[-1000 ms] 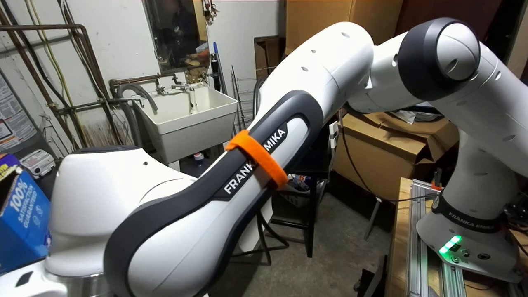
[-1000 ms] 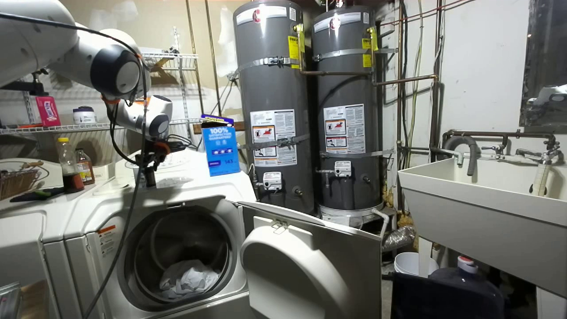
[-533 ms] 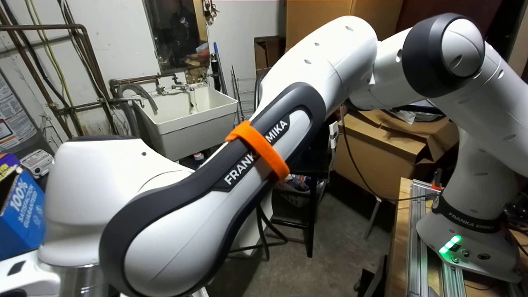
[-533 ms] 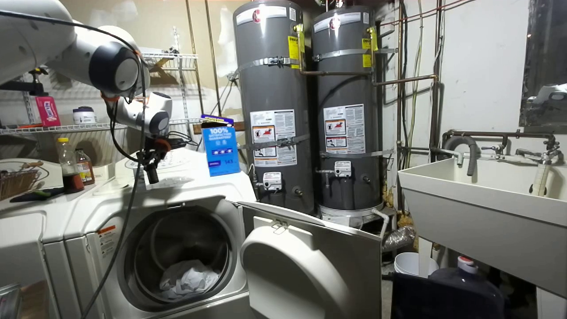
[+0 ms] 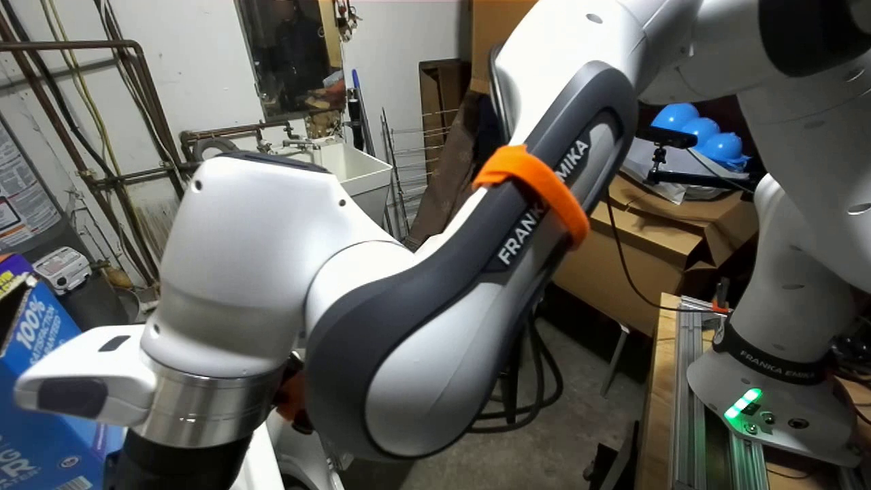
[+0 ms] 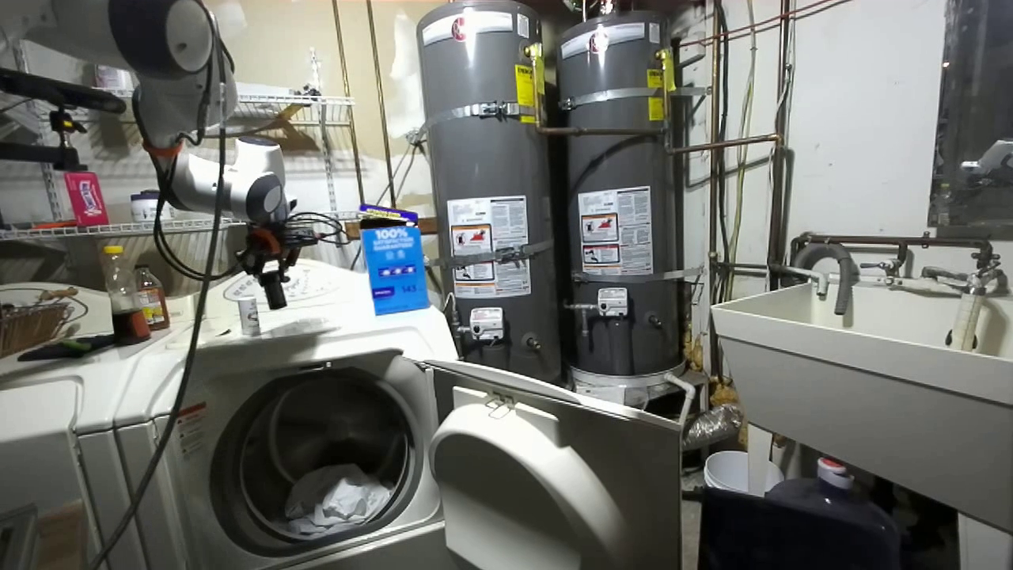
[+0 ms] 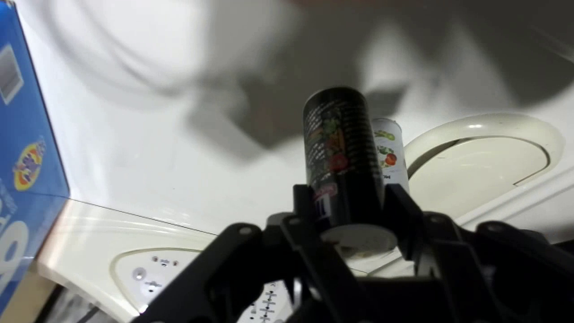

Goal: Move the pepper cellar to the black table

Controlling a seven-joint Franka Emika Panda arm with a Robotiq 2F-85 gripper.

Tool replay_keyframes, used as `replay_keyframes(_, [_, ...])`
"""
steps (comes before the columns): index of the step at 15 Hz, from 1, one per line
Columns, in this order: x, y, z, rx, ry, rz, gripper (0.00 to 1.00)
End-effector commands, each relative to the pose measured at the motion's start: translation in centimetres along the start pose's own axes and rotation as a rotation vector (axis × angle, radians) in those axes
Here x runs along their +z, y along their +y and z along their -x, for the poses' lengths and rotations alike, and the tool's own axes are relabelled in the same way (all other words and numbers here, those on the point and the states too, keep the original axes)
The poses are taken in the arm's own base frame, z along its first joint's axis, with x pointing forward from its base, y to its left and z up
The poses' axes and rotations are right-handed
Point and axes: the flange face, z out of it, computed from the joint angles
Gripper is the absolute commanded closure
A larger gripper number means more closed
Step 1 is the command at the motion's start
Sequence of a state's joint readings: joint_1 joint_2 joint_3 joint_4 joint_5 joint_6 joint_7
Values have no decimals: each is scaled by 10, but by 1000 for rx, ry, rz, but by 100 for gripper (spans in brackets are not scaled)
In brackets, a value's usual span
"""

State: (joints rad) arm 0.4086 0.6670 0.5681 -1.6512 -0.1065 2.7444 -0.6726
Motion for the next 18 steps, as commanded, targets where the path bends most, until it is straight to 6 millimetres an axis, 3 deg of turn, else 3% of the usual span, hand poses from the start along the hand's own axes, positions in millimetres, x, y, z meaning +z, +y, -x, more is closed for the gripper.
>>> replay_keyframes(1, [-27, -26, 34, 167, -19, 113, 80])
replay_keyframes(2, [-7, -8, 14, 93, -3, 53, 55])
replay_keyframes(6, [-18, -20, 32, 156, -21, 91, 55])
replay_keyframes(7, [-18, -15, 34, 170, -39, 98, 80])
replay_keyframes(9, [-41, 0, 63, 271, -43, 176, 80])
replay_keyframes(13, [-83, 12, 140, 474, -10, 298, 80])
replay_keyframes(18, [-150, 7, 229, 685, 62, 480, 80])
